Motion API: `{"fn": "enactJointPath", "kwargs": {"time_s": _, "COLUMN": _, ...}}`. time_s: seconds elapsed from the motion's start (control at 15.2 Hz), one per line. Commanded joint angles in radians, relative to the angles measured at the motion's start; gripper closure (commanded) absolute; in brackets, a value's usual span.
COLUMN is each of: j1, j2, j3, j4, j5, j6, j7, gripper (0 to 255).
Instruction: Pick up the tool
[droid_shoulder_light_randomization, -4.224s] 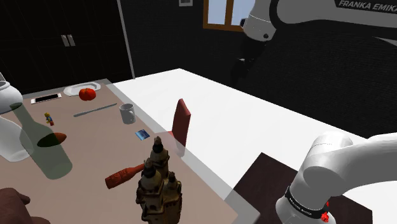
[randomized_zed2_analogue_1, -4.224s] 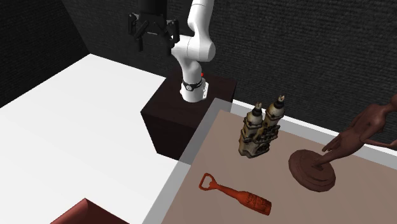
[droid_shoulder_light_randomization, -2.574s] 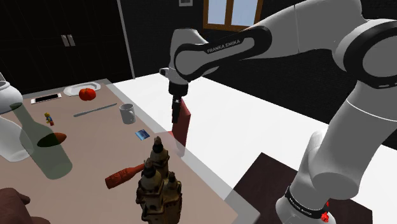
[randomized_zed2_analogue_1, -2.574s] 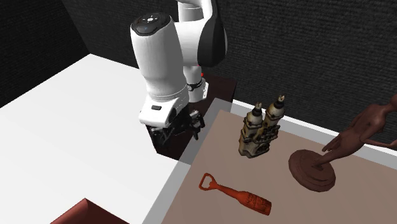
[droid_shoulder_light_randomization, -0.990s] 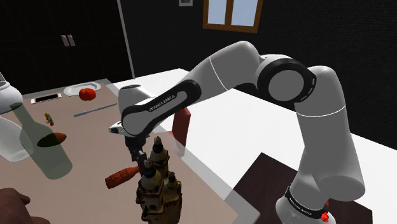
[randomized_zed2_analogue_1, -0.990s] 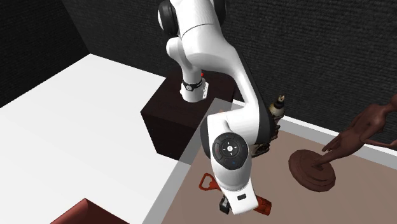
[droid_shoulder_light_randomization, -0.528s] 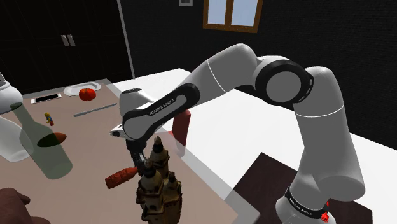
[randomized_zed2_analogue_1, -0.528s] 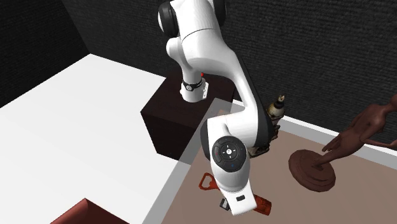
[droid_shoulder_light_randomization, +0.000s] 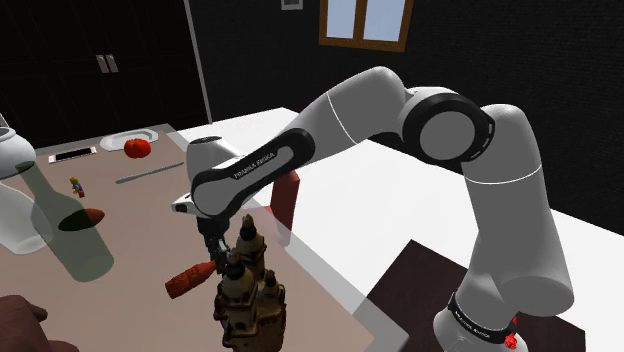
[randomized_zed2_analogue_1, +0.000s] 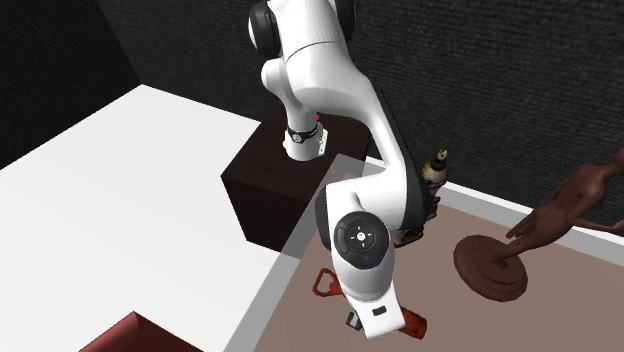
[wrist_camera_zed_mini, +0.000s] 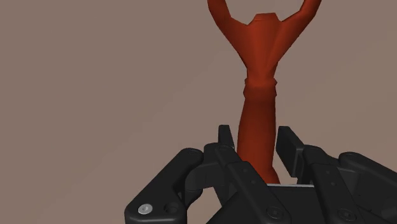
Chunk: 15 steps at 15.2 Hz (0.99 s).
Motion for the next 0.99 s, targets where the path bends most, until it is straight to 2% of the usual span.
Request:
{"fn": "enactJointPath", "kwargs": {"time_s": 0.0, "j1": -0.001, "j2": -0.012, "j3": 0.001, "j4": 0.005, "j5": 0.001, "j6": -0.017, "j7": 0.002, "gripper": 255}}
{"fn": "enactJointPath", "kwargs": {"time_s": 0.92, "j1": -0.006, "j2": -0.081, "j3": 0.006, "j4": 0.071, "j5": 0.006, "j6": -0.15, "j7": 0.017, "gripper": 255}}
